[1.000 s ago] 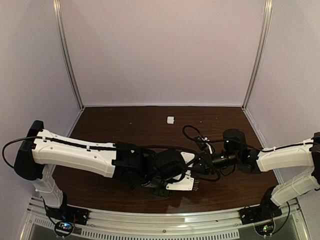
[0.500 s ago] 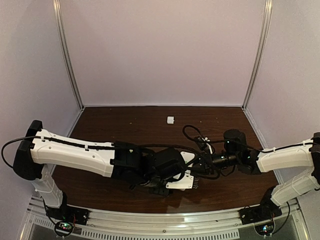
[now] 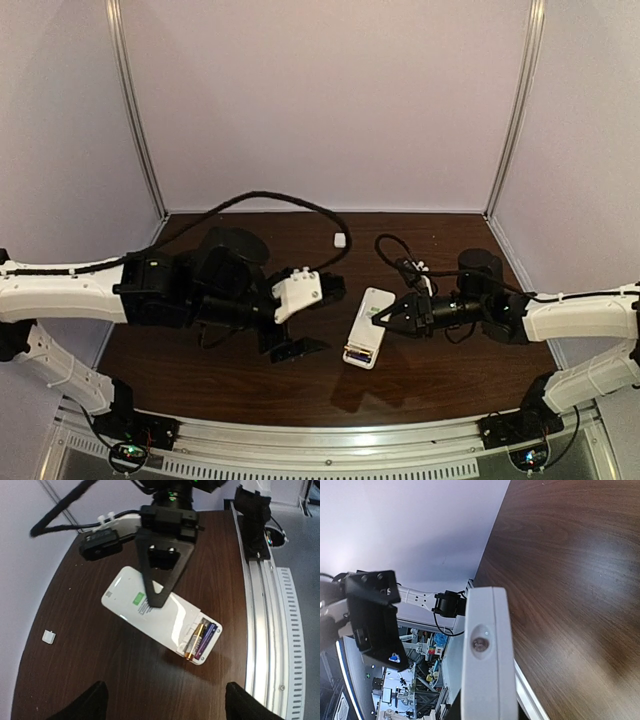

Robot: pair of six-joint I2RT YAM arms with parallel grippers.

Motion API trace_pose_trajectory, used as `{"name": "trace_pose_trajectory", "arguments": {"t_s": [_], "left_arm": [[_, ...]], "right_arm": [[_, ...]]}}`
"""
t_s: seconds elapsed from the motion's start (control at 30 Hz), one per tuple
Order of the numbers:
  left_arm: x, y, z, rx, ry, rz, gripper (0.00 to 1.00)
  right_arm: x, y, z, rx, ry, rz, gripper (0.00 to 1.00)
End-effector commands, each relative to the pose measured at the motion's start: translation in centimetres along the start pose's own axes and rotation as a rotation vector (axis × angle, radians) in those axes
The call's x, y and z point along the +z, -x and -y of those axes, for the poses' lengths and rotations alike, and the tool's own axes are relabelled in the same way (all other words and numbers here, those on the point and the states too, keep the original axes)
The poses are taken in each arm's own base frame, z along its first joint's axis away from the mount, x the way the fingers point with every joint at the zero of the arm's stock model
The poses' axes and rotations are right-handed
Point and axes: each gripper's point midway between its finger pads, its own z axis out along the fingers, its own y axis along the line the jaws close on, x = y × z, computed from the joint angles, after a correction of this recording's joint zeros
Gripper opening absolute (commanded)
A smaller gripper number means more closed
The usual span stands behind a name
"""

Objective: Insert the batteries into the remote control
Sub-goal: Place the battery in the battery compartment.

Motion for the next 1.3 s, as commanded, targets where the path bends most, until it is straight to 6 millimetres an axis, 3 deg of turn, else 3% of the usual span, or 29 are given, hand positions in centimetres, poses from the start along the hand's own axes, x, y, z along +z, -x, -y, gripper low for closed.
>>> {"name": "trace_pose_trajectory", "arguments": {"t_s": [0.0,0.23,0.37,0.43,0.5,0.63,0.73,0.97,1.27], "left_arm": [[-2.1,1.4,-2.3,-0.319,-0.132,0.234,0.83],[-3.2,2.4,-3.2,-0.561,-0.301,0.403,0.79],[-3.4,2.2,-5.5,-0.640,-0.163,0.444,0.70],[-3.7,1.8,-6.7,-0.604,-0.028,0.439,0.72],[-3.9,1.8,-6.7,-0.515,0.096,0.431,0.79],[-2.7,1.5,-5.2,-0.337,0.273,0.363,0.90],[-1.5,1.7,-4.4,-0.270,0.313,0.343,0.97],[0.6,3.0,-3.7,-0.163,0.377,0.335,0.97],[1.6,4.1,-4.1,-0.149,0.403,0.355,0.97]], "right_arm": [[-0.9,1.7,-3.9,-0.133,0.088,0.048,0.00],[-1.6,2.8,-6.2,-0.188,0.136,0.098,0.00],[-1.8,4.6,-6.5,-0.151,0.113,0.165,0.00],[-1.9,5.5,-6.5,-0.122,0.096,0.209,0.00],[-2.2,6.5,-6.5,-0.095,0.082,0.264,0.00],[-2.9,7.7,-6.4,-0.047,0.074,0.348,0.00],[-3.4,8.1,-6.3,-0.039,0.048,0.389,0.00],[-3.9,8.2,-6.1,-0.025,0.025,0.423,0.00],[-3.6,7.7,-6.0,0.000,0.016,0.423,0.00]]}}
